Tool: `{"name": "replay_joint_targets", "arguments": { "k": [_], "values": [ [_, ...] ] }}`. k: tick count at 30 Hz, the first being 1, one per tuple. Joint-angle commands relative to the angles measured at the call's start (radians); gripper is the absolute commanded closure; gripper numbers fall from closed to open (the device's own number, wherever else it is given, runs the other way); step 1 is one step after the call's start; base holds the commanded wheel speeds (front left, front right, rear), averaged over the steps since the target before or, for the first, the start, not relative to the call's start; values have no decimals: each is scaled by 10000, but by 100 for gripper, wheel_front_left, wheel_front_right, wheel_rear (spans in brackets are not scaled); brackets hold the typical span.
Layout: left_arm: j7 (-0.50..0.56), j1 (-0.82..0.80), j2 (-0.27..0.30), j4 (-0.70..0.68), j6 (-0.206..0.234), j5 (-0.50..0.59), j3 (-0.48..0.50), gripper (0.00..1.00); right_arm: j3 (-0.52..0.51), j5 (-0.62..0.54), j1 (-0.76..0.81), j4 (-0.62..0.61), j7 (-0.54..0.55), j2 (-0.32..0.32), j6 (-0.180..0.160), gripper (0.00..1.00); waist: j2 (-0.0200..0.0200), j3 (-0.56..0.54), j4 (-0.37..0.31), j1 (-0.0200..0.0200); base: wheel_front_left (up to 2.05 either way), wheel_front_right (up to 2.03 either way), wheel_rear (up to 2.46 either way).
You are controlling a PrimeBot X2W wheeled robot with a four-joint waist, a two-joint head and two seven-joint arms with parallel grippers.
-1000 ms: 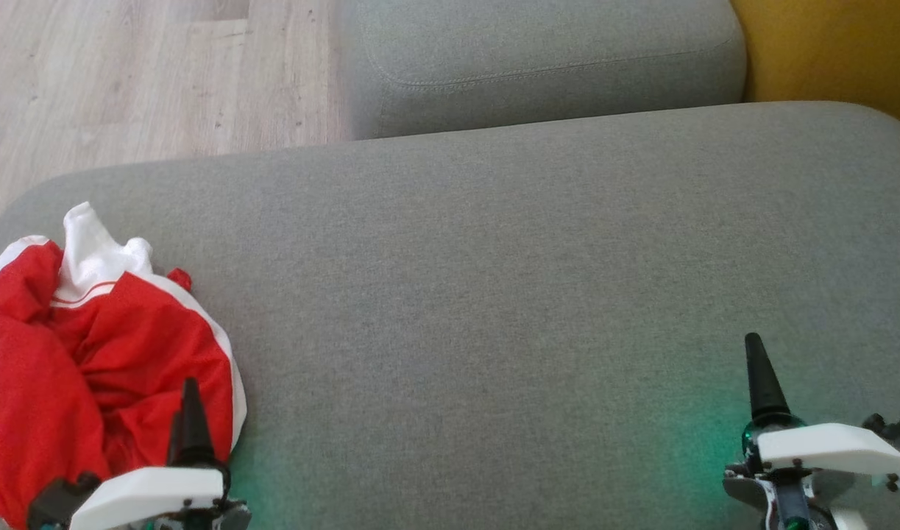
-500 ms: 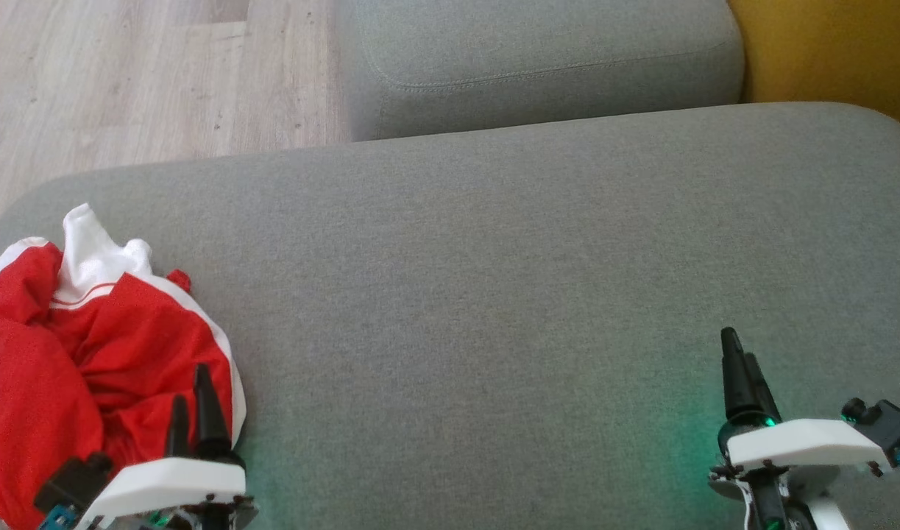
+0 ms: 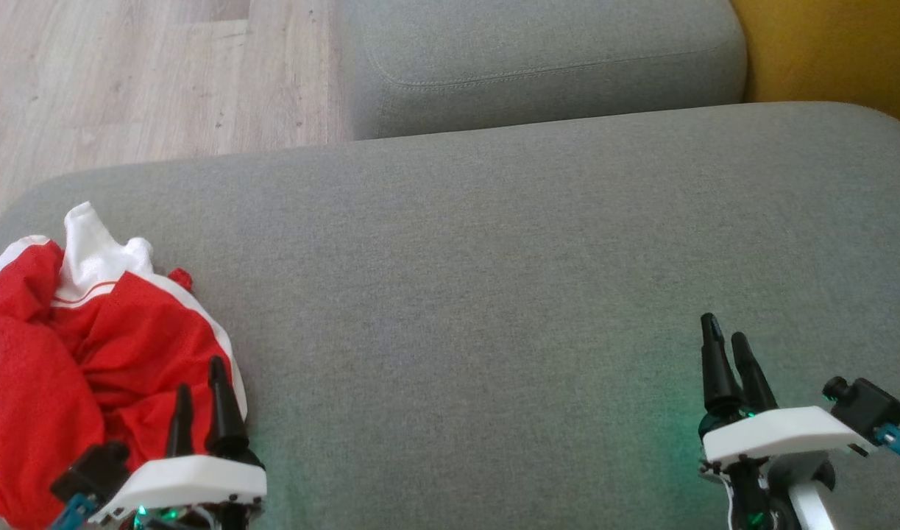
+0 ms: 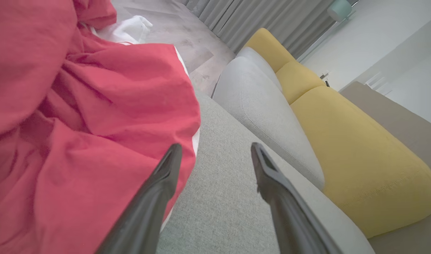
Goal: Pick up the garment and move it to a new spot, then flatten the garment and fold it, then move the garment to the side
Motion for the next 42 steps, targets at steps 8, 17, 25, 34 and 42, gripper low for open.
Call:
{"name": "replay_joint_targets", "arguments": {
  "k": [8, 17, 25, 34, 42],
  "values": [
    [-352, -494, 75, -460, 149, 1212, -21, 0, 309, -1253, -636, -436, -342, -75, -4, 0, 0, -3, -14, -1, 0, 0, 0],
    [-620, -495, 79, -413, 229, 2329, -169, 0, 463, -2442, -678, -484, -608, -82, -5, 0, 0, -18, -85, -1, 0, 0, 0],
    [-857, -496, 84, -419, 351, 3349, -270, 0, 977, -3479, -769, -479, -844, -89, -5, 0, 0, -49, -81, -1, 0, 0, 0],
    [-1095, -495, 88, -412, 462, 4266, -368, 0, 1301, -4475, -870, -449, -1080, -95, -6, 0, 0, -69, -50, -1, 0, 0, 0],
    [-1333, -469, 92, -334, 457, 5080, -396, 0, 1474, -5525, -920, -257, -1316, -101, -6, 0, 0, -118, -94, -1, 0, 0, 0]
  ]
}}
